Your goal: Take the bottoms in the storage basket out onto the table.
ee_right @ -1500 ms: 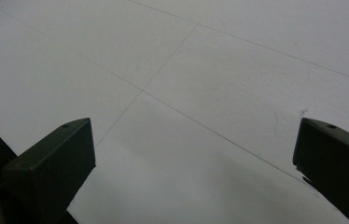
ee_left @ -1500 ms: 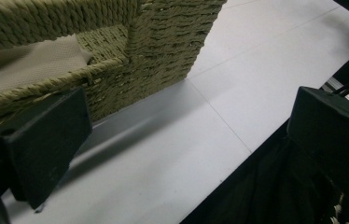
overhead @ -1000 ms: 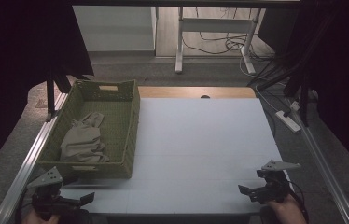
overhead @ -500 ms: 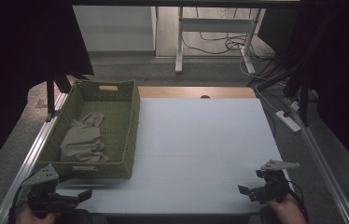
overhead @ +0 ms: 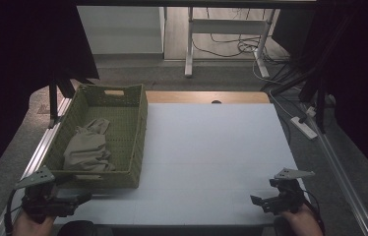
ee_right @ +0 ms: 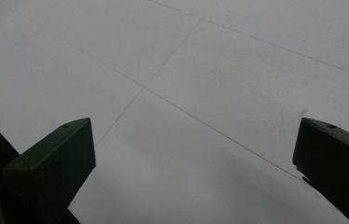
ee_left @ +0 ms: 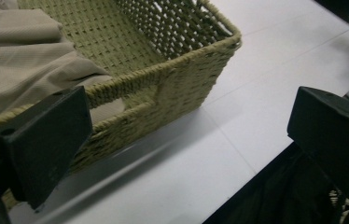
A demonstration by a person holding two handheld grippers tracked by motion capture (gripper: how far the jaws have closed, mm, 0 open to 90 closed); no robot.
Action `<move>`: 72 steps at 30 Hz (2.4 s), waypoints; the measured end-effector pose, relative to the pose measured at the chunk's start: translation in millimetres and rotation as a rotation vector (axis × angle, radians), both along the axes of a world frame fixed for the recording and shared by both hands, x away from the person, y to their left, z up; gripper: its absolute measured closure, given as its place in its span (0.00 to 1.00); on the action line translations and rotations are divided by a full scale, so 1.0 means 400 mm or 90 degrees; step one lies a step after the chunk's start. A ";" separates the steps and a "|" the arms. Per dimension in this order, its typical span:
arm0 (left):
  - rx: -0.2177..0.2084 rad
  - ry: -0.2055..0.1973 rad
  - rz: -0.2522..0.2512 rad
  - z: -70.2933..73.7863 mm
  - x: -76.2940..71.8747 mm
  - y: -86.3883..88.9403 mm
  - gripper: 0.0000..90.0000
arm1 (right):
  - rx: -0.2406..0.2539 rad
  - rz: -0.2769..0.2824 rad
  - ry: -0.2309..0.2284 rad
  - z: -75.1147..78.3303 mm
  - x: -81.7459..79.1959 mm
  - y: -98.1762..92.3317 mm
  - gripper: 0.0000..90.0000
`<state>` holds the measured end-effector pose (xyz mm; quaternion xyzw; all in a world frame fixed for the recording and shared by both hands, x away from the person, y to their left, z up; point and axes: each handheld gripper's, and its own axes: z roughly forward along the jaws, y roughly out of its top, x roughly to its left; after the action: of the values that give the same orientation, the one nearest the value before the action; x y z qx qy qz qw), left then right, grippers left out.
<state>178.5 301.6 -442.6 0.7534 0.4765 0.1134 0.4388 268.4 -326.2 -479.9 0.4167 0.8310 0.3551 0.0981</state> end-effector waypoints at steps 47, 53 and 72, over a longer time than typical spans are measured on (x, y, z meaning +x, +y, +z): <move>0.100 0.105 0.044 0.061 0.289 0.013 0.00 | -0.008 0.009 0.010 -0.002 0.003 0.004 0.00; 0.115 0.133 0.039 0.051 0.330 0.019 0.00 | -0.007 0.009 0.010 -0.002 0.003 0.004 0.00; 0.157 0.196 0.052 0.020 0.445 0.052 0.00 | -0.009 0.010 0.011 -0.004 0.004 0.006 0.00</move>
<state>356.5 322.5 -434.6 0.7897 0.5507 0.0724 0.2605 270.2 -323.8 -481.3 0.4123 0.8378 0.3462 0.0911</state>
